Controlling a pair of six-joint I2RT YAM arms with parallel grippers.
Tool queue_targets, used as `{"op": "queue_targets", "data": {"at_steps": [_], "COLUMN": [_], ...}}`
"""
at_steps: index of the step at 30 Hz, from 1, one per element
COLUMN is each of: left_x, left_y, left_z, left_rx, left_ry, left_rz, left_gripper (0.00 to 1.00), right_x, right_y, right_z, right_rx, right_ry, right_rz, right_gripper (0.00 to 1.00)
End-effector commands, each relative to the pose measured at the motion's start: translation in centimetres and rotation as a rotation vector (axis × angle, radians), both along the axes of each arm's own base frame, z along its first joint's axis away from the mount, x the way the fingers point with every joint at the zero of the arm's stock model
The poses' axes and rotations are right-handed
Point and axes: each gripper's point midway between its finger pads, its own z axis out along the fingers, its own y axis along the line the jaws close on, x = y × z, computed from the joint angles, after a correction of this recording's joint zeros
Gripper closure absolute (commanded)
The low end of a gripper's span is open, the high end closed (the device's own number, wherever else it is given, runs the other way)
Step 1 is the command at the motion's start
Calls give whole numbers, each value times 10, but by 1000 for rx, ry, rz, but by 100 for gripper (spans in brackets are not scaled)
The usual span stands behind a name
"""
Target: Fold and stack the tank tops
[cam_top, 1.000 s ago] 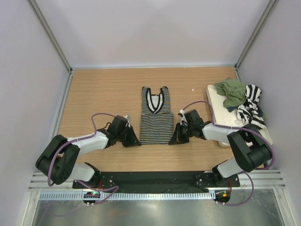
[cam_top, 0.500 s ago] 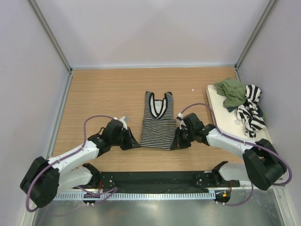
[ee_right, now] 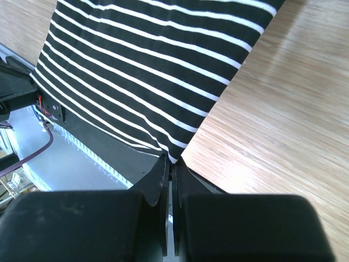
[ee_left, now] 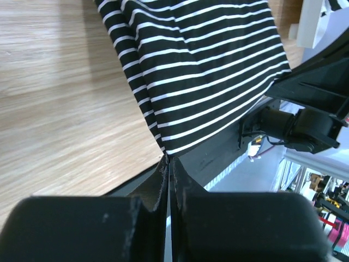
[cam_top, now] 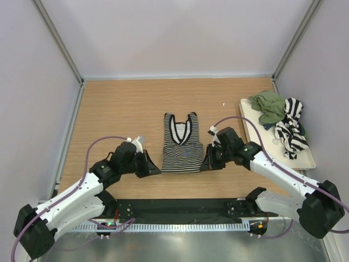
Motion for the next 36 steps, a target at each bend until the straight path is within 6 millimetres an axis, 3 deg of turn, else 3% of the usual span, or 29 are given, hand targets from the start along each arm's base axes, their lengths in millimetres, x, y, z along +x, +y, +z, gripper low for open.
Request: {"op": "queue_targets", "data": {"at_steps": [1,9,14,21,27,31,36], "left_x": [4,22,40,67,86,86,77], "left_y": [-2,-11,-16,-26,-23,-24,-25], "left_z": [29,62,91,108,118,120,106], "left_rx": [-24,-39,-47,-10,-11,-22,-31], "left_ry": [-39,-80,-142,-172,-203,-197,-163], "left_rz": [19,43,77,105,154,142,124], "left_gripper": [100,100,100,100,100,100,100], "right_x": [6,35,64,107,130,130,120], "right_y": [-4,-1,6,15,17,20,19], "right_z": [22,53,78,82,81,81,78], "right_rx": [-20,-73,-80,-69,-11,8,21], "right_ry": [-39,-119,-183,-174,-141,-125,-104], "right_rz": [-22,-29,-38,-55,-62,-49,-35], "right_gripper": [95,96,96,97,97,97,97]}}
